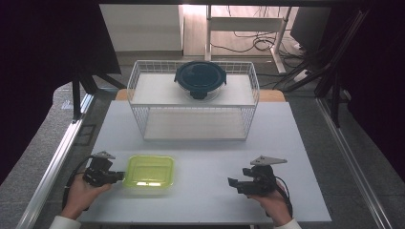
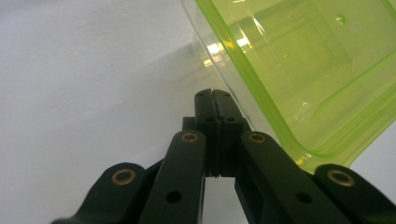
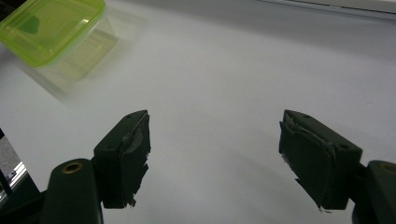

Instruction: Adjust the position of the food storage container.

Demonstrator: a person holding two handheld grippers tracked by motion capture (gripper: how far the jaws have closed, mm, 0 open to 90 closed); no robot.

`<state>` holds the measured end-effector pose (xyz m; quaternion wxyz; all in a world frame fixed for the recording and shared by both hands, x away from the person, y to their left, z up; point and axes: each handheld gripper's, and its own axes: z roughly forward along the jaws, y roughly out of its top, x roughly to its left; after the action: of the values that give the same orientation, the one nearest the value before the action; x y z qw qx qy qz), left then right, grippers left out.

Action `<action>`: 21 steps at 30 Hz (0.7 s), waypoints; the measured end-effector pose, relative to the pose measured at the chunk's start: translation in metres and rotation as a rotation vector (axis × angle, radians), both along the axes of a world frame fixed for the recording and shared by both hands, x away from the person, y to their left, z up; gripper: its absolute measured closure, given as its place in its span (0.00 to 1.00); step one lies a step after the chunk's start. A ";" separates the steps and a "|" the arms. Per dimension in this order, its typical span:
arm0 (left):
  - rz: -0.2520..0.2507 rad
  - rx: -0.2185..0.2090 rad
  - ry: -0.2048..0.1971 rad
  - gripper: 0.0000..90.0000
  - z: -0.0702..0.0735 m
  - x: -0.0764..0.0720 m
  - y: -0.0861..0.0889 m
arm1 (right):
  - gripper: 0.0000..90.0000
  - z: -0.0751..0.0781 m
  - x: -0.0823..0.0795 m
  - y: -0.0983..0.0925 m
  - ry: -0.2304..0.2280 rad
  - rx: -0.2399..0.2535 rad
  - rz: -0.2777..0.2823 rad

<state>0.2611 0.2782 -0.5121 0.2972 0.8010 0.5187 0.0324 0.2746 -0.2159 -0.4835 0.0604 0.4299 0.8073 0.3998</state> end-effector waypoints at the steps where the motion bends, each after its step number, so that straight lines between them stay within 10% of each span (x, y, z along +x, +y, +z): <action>1: -0.003 -0.002 0.000 1.00 0.000 0.000 -0.002 | 0.28 0.000 0.000 0.000 -0.001 0.000 0.000; 21: -0.063 -0.011 0.014 1.00 0.000 0.007 -0.038 | 0.28 0.002 -0.001 0.000 -0.005 0.007 0.000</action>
<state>0.2684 0.2402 -0.5124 0.2989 0.8156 0.4953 0.0146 0.2740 -0.2161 -0.4814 0.0610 0.4289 0.8058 0.4037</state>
